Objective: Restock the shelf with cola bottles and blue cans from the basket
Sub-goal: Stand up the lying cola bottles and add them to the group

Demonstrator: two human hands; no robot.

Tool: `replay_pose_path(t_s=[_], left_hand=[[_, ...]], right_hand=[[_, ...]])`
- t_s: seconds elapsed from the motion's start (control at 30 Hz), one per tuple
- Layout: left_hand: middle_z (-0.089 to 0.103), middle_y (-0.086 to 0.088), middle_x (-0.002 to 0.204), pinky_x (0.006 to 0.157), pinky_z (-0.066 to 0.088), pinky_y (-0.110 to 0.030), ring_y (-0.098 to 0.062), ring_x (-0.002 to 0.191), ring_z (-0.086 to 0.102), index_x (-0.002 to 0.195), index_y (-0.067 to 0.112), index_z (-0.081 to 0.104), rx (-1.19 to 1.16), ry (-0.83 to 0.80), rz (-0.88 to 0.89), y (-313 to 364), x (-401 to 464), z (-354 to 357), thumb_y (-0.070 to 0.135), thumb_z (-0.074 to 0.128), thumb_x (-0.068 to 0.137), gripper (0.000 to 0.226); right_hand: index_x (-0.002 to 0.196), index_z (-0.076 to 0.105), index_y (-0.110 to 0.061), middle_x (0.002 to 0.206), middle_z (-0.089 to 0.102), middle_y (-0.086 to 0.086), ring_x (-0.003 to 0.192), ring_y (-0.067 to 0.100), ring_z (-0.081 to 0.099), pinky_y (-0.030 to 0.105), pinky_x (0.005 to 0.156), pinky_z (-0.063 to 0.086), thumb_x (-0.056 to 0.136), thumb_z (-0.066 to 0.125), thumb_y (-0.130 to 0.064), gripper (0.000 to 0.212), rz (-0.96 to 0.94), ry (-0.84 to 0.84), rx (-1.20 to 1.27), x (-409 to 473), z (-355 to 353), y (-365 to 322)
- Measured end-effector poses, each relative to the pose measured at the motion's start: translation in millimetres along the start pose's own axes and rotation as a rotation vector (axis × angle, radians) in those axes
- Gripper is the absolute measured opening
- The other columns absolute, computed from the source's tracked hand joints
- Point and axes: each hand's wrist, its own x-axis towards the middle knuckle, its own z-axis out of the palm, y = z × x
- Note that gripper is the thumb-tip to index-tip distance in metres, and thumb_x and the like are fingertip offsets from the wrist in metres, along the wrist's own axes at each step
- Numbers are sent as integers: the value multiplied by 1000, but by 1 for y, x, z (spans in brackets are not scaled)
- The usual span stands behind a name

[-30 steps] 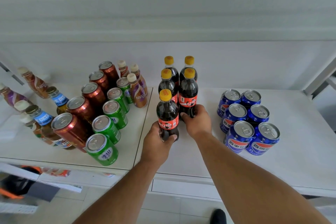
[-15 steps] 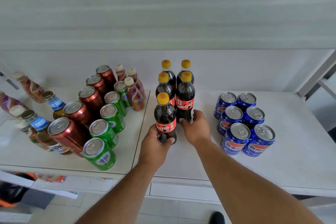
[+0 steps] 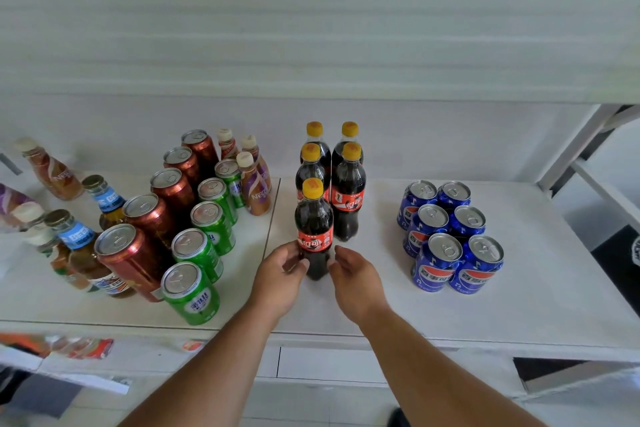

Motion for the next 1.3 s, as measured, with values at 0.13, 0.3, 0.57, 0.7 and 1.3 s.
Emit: replay_pose_path(t_s=[0.13, 0.3, 0.57, 0.7, 1.3], left_hand=[[76, 12, 121, 110, 48, -33, -7, 119, 67, 125, 28, 72, -58, 3, -23, -4, 1, 1, 3, 61, 102, 36], [76, 15, 123, 116, 46, -41, -7, 123, 67, 122, 37, 74, -59, -3, -40, -8, 4, 5, 6, 61, 102, 39], [76, 15, 125, 116, 47, -40, -7, 124, 66, 133, 29, 72, -92, -12, -53, -2, 10, 19, 7, 60, 103, 39], [74, 14, 128, 116, 47, -38, -7, 126, 65, 137, 28, 69, -85, -21, -57, 1, 14, 24, 9, 60, 103, 40], [69, 13, 138, 117, 43, -33, -6, 132, 60, 144, 30, 64, -83, -52, -59, 6, 24, 30, 9, 58, 105, 44]], right_hand=[[135, 68, -26, 116, 73, -8, 115, 17, 67, 25, 96, 49, 107, 54, -19, 33, -43, -5, 15, 2, 5, -3], [135, 70, -27, 110, 69, -13, 108, 13, 64, 21, 93, 44, 108, 52, -18, 33, -45, 18, 47, 5, 4, -2], [140, 67, -26, 123, 71, -9, 115, 12, 64, 21, 97, 46, 107, 55, -23, 35, -32, 37, 59, 16, -6, 0], [142, 65, -26, 132, 71, -6, 118, 13, 63, 24, 100, 47, 107, 55, -26, 36, -26, 36, 51, 21, -9, -1], [147, 61, -24, 139, 68, -5, 126, 14, 63, 19, 96, 43, 107, 54, -27, 41, -21, 63, 34, 31, -11, -1]])
